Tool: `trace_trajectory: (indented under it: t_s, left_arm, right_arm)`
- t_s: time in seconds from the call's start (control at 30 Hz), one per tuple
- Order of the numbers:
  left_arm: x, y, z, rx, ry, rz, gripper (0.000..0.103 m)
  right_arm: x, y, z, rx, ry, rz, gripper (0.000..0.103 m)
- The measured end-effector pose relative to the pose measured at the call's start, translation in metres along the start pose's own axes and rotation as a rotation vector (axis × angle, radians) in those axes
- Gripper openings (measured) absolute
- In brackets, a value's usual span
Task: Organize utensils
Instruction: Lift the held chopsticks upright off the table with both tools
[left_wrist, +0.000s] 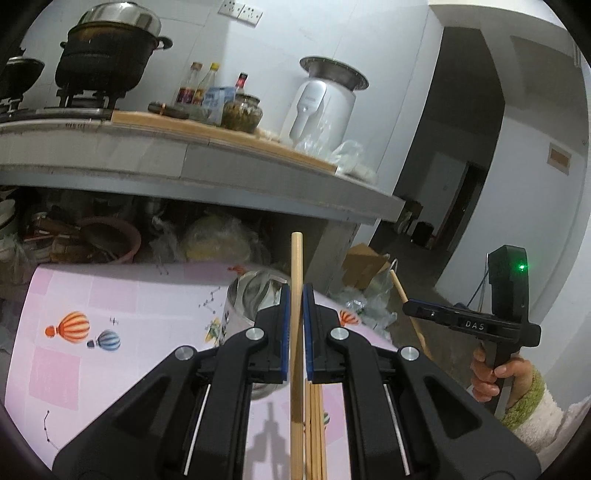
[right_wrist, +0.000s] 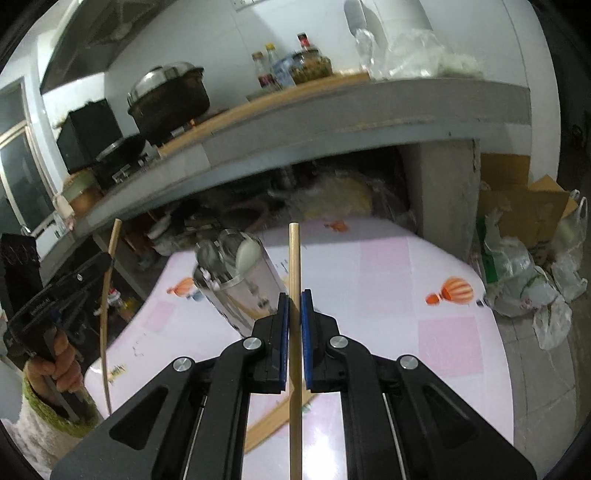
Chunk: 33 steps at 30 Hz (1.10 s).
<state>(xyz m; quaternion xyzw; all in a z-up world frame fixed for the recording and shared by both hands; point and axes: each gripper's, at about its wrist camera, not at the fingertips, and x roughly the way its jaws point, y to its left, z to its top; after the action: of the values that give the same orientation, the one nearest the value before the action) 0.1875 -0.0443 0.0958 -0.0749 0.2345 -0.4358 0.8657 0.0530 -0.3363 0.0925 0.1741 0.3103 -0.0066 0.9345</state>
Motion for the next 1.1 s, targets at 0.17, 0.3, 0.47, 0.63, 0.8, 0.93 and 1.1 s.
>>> trace_trajectory:
  t_s: [0.17, 0.3, 0.47, 0.63, 0.8, 0.93, 1.1]
  left_arm:
    - [-0.004, -0.001, 0.017, -0.004, -0.066, -0.027, 0.005]
    - [-0.004, 0.0, 0.038, -0.026, -0.136, -0.064, 0.005]
    - [0.006, 0.0, 0.065, -0.048, -0.194, -0.091, 0.005]
    - [0.02, -0.001, 0.094, -0.045, -0.254, -0.115, 0.006]
    - [0.039, 0.001, 0.119, -0.049, -0.296, -0.116, 0.006]
    - [0.054, 0.006, 0.125, -0.055, -0.309, -0.124, 0.006]
    - [0.074, 0.018, 0.125, -0.073, -0.318, -0.128, 0.006]
  right_arm:
    - [-0.006, 0.015, 0.023, -0.013, -0.077, 0.06, 0.007]
    - [-0.007, 0.026, 0.045, -0.021, -0.134, 0.107, 0.007]
    - [0.0, 0.042, 0.075, -0.042, -0.179, 0.151, 0.007]
    - [0.01, 0.052, 0.106, -0.048, -0.227, 0.19, 0.007]
    - [0.023, 0.051, 0.132, -0.014, -0.275, 0.244, 0.007]
    - [0.038, 0.048, 0.145, 0.021, -0.293, 0.275, 0.007]
    - [0.059, 0.042, 0.154, 0.057, -0.302, 0.296, 0.007]
